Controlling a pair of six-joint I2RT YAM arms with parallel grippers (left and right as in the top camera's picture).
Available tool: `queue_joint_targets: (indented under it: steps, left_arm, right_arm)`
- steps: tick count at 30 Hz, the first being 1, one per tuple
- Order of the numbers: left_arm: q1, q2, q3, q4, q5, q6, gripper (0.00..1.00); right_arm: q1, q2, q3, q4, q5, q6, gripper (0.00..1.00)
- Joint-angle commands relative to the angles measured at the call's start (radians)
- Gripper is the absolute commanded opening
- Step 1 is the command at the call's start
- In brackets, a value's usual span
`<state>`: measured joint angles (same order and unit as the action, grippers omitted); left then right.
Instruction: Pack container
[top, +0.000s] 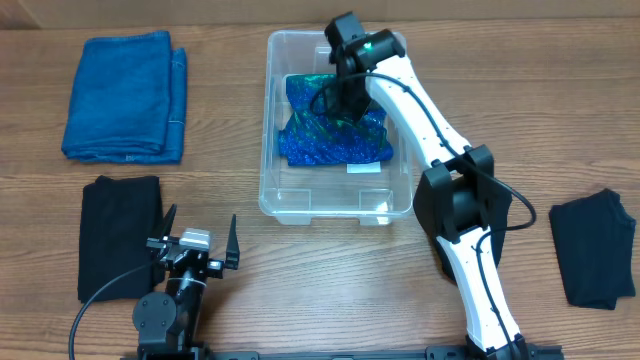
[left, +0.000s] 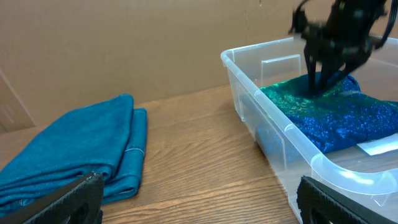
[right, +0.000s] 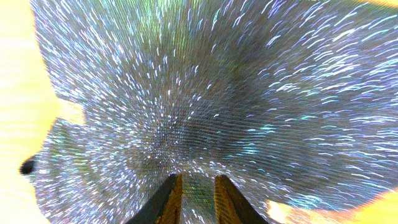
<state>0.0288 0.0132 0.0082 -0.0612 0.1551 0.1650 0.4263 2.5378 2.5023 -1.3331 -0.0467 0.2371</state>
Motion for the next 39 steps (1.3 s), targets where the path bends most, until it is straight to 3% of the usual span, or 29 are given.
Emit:
queue_joint_targets:
  steps: [1,3,7,16,20,28,30,37,39]
  left_arm:
    - [0.005,-0.009,-0.003,-0.002,-0.006,0.014,1.0]
    - [0.005,-0.009,-0.003,-0.002,-0.006,0.014,1.0]
    - [0.005,-0.009,-0.003,-0.002,-0.006,0.014,1.0]
    - [0.005,-0.009,-0.003,-0.002,-0.006,0.014,1.0]
    - [0.005,-0.009,-0.003,-0.002,-0.006,0.014,1.0]
    - [0.005,-0.009,-0.003,-0.002,-0.006,0.014,1.0]
    - [0.005,-0.009,-0.003,-0.002,-0.006,0.014,1.0]
    - [0.005,-0.009,-0.003,-0.002,-0.006,0.014,1.0]
    - [0.005,-0.009,-0.003,-0.002,-0.006,0.014,1.0]
  right_arm:
    - [-0.026,-0.161,0.163,-0.1,0.089,0.003,0.31]
    - [-0.037,-0.212,0.222,-0.175,0.1,0.003,0.44]
    - [-0.074,-0.28,0.251,-0.327,0.125,-0.021,0.58]
    - [-0.167,-0.272,-0.001,-0.352,0.082,-0.13,0.6]
    - [-0.191,-0.27,-0.185,-0.259,0.083,-0.137,0.6]
    - [-0.194,-0.27,-0.327,-0.156,0.037,-0.178,0.6]
    - [-0.194,-0.27,-0.344,-0.138,0.031,-0.178,0.59]
    - [-0.191,-0.27,-0.354,-0.088,-0.018,-0.178,0.29]
    - [-0.191,-0.27,-0.354,-0.079,-0.063,-0.178,0.28]
